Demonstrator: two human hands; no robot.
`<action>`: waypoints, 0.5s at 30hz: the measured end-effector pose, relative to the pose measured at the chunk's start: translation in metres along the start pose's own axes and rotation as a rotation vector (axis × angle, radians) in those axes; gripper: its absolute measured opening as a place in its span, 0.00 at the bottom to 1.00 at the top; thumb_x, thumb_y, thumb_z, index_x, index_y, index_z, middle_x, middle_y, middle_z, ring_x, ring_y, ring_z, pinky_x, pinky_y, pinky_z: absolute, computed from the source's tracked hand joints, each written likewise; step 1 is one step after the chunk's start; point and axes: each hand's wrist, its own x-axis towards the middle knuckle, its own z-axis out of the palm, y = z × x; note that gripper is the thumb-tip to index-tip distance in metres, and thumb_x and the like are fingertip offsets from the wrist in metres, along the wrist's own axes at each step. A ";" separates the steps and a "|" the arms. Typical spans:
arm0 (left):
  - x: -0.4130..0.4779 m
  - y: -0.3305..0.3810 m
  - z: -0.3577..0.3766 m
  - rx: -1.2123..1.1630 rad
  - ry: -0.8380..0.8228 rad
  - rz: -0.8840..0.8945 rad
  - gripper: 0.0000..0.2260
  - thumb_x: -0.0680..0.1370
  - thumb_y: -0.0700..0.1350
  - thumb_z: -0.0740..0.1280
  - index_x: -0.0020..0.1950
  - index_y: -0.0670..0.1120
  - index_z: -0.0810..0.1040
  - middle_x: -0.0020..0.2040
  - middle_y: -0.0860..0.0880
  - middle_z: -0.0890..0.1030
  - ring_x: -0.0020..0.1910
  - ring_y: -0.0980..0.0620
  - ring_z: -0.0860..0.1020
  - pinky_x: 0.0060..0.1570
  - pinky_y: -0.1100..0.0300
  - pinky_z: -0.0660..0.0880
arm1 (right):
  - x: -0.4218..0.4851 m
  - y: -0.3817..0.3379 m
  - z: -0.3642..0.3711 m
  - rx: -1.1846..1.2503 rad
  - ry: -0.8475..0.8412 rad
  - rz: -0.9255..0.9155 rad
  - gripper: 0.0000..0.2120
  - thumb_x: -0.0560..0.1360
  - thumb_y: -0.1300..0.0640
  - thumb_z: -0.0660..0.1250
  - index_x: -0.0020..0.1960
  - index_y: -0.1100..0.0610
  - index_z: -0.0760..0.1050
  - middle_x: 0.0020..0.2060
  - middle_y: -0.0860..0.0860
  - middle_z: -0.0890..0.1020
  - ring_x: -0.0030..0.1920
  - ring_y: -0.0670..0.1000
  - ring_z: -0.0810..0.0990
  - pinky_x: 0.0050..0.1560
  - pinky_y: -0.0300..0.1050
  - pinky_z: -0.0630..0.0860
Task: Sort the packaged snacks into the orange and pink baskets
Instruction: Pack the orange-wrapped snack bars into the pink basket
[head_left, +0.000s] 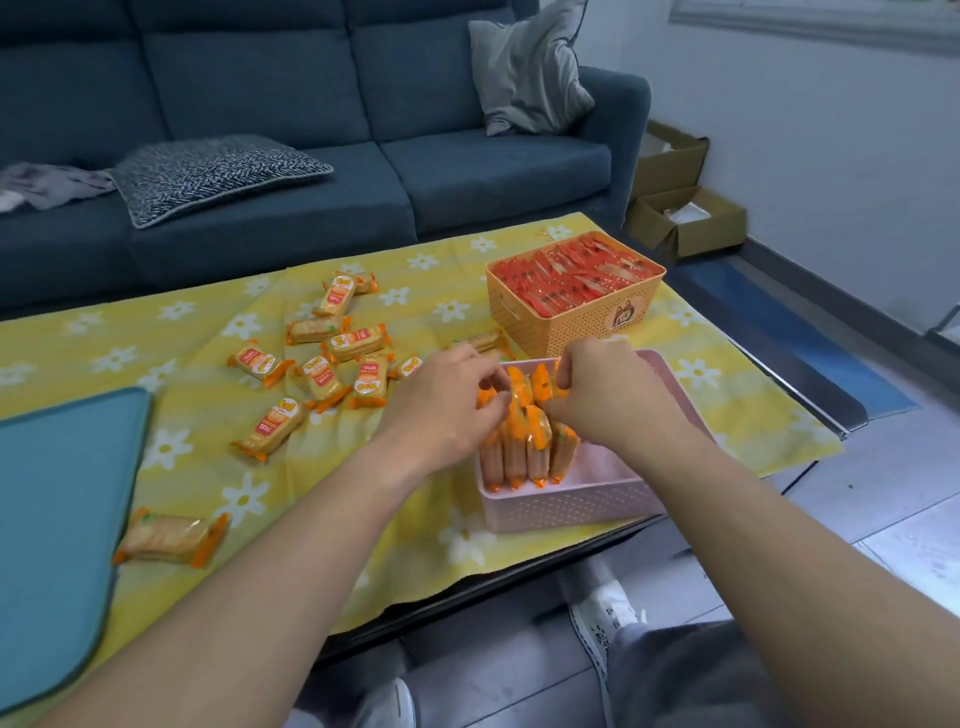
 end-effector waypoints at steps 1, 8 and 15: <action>-0.004 -0.006 -0.009 -0.001 0.009 -0.025 0.05 0.77 0.51 0.69 0.50 0.54 0.82 0.49 0.54 0.78 0.52 0.52 0.77 0.50 0.51 0.75 | -0.001 -0.012 0.000 0.022 0.023 -0.036 0.06 0.68 0.57 0.71 0.41 0.57 0.75 0.38 0.55 0.80 0.37 0.58 0.80 0.37 0.54 0.82; -0.058 -0.090 -0.067 0.160 -0.035 -0.454 0.11 0.75 0.41 0.65 0.43 0.59 0.77 0.50 0.54 0.80 0.51 0.48 0.79 0.50 0.52 0.77 | -0.006 -0.110 0.037 0.226 -0.053 -0.310 0.03 0.72 0.53 0.66 0.39 0.49 0.74 0.41 0.54 0.84 0.47 0.59 0.81 0.46 0.51 0.80; -0.143 -0.197 -0.089 0.410 -0.667 -0.736 0.30 0.75 0.42 0.69 0.72 0.61 0.64 0.68 0.47 0.68 0.67 0.43 0.69 0.64 0.50 0.72 | 0.000 -0.182 0.123 0.125 -0.470 -0.388 0.22 0.74 0.63 0.62 0.67 0.54 0.77 0.64 0.57 0.80 0.65 0.58 0.77 0.64 0.50 0.75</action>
